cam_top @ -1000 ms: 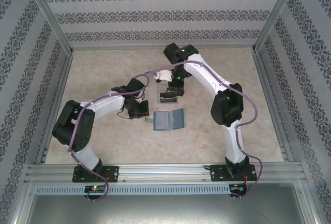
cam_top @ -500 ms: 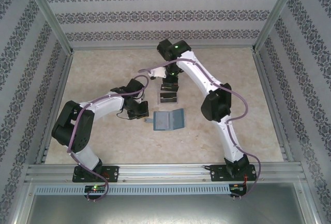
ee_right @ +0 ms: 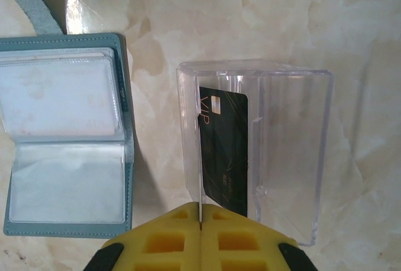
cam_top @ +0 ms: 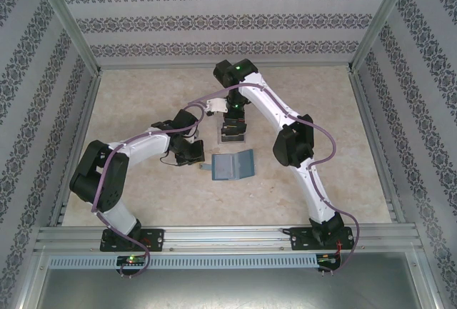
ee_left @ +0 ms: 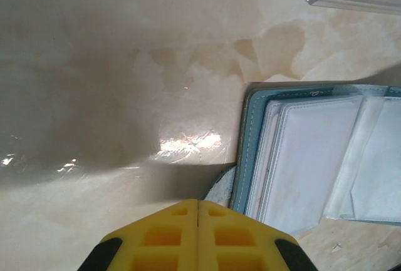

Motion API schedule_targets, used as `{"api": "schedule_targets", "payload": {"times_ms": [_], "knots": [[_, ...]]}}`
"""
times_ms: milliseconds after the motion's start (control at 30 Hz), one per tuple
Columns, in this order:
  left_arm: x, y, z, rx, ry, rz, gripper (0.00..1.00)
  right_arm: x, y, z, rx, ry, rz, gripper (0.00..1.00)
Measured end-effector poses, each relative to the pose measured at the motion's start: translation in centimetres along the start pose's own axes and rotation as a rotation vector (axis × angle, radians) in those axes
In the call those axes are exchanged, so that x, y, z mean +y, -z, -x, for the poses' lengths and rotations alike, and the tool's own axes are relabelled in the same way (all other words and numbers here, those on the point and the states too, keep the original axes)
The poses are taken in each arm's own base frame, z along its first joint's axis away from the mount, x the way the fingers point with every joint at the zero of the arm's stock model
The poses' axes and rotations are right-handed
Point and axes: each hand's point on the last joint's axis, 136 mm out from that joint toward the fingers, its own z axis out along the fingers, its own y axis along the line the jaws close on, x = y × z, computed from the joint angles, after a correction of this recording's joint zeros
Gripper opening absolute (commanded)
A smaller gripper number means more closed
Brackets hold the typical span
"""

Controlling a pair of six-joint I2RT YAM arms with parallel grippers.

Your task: Take the credit cards out of the card holder

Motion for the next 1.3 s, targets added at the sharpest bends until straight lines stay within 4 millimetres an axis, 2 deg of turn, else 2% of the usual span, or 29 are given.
{"api": "schedule_targets", "payload": {"times_ms": [300,500,1033,1100,1133,1300], "knots": [[0.2,-0.1,-0.2,0.005,0.002,0.004,0.04,-0.9,-0.2,0.3,0.0,0.037,-0.034,0.0],[0.5,-0.1,0.0,0.001,0.012,0.004,0.05,-1.5,-1.6,0.4,0.009,0.053,-0.027,0.0],[1.0,-0.2,-0.2,0.006,0.023,0.011,0.05,-1.0,-4.1,0.2,0.02,0.043,0.044,0.0],[1.1,-0.2,-0.1,0.006,0.024,0.012,0.04,-0.9,-4.4,0.1,0.023,0.041,0.054,0.07],[1.1,-0.2,-0.2,0.007,0.025,0.012,0.05,-0.9,-4.5,0.1,0.024,0.041,0.055,0.13],[1.1,-0.2,-0.2,0.007,0.025,0.012,0.04,-1.4,-4.5,0.2,0.021,0.039,0.036,0.21]]}}
